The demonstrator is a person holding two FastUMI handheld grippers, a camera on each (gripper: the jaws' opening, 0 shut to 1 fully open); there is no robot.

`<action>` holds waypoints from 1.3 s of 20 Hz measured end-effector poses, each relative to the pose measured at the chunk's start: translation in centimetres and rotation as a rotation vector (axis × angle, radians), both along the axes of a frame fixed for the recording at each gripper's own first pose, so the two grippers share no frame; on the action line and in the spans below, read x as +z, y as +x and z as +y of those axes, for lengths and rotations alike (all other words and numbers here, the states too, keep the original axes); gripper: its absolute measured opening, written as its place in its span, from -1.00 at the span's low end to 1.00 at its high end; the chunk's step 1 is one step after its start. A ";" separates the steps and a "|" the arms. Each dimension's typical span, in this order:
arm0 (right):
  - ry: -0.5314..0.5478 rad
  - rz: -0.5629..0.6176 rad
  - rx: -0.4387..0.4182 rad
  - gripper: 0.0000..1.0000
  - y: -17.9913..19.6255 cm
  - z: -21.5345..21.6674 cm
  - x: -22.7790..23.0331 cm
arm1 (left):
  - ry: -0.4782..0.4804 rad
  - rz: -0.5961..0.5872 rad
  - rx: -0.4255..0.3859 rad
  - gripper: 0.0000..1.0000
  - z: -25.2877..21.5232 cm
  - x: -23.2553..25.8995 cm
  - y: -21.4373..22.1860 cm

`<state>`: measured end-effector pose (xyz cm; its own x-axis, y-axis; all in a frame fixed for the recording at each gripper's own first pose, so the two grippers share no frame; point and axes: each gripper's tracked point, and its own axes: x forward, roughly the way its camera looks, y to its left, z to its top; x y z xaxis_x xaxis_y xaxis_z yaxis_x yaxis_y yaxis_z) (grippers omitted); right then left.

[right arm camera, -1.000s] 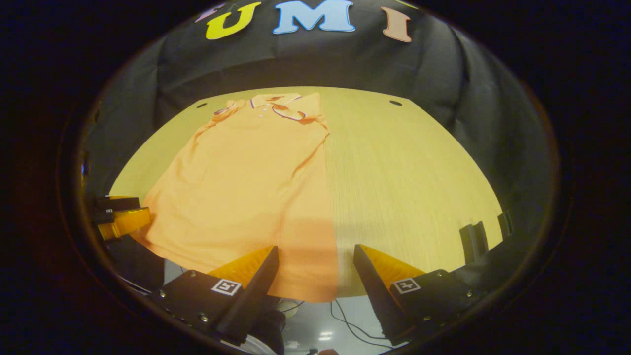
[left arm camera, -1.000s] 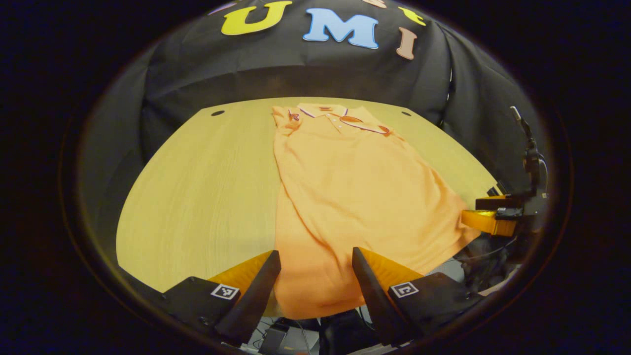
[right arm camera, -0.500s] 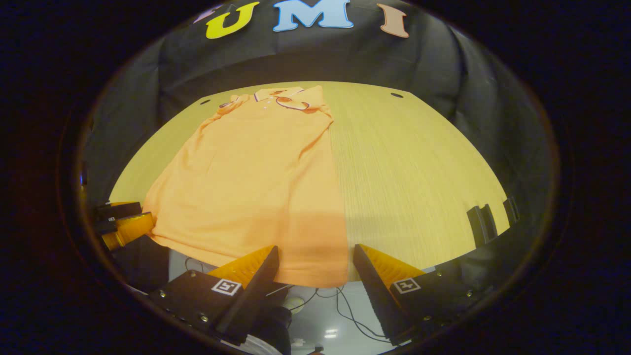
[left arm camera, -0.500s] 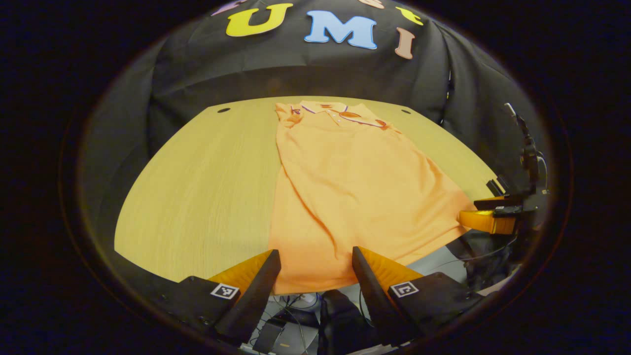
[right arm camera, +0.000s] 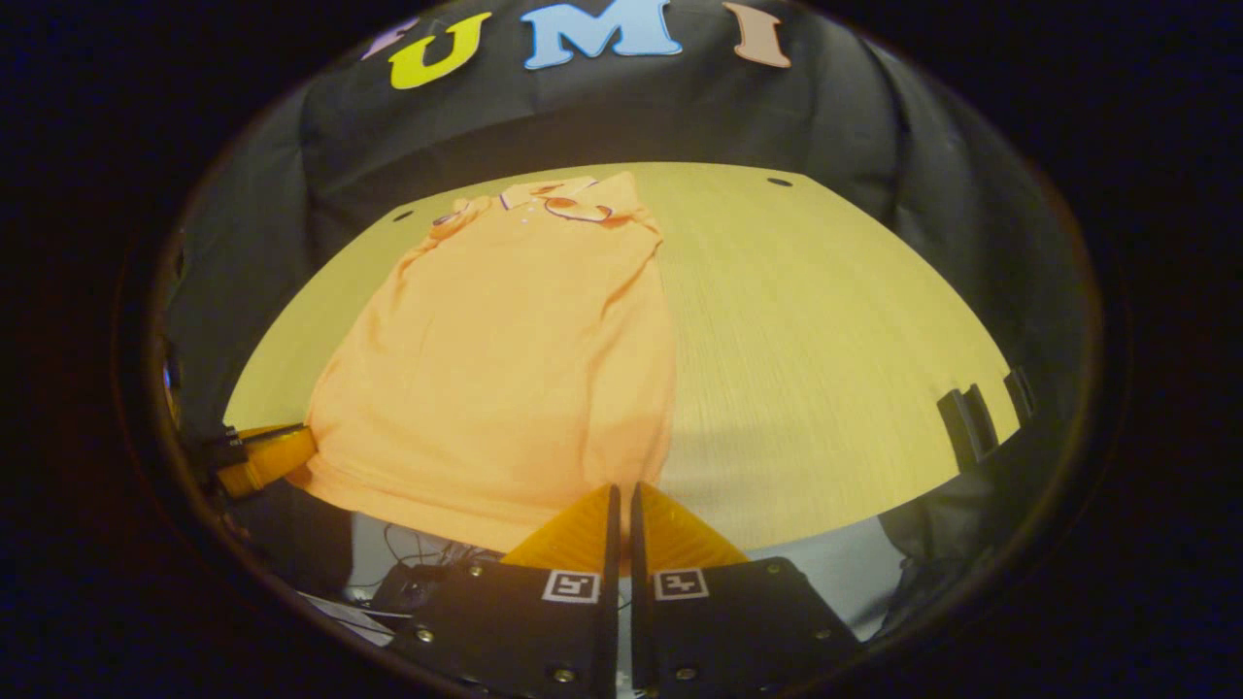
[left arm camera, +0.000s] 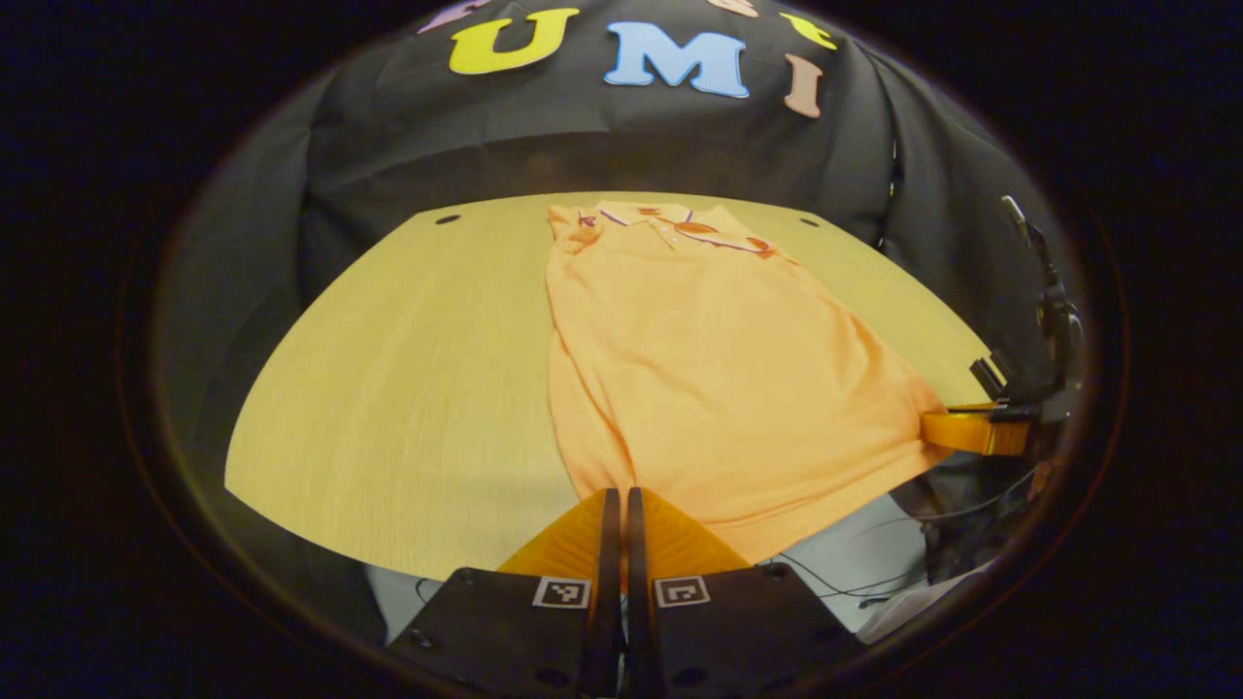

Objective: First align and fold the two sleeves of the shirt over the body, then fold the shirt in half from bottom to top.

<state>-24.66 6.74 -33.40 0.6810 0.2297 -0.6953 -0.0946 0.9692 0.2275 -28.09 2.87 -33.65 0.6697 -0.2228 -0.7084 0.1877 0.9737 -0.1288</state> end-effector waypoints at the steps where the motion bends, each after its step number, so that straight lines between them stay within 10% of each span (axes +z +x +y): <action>1: 0.002 0.003 0.001 -0.88 0.1 -0.1 -0.3 | -0.006 0.005 0.011 -0.84 -0.2 0.1 0.1; 13: 0.090 -0.137 0.039 -0.99 2.3 -0.5 7.1 | -0.123 -0.057 0.096 -0.89 -0.7 6.2 2.6; 26: 0.096 -0.297 -0.009 -0.99 13.3 -1.8 16.8 | -0.238 -0.163 0.125 -0.87 -1.1 13.8 15.3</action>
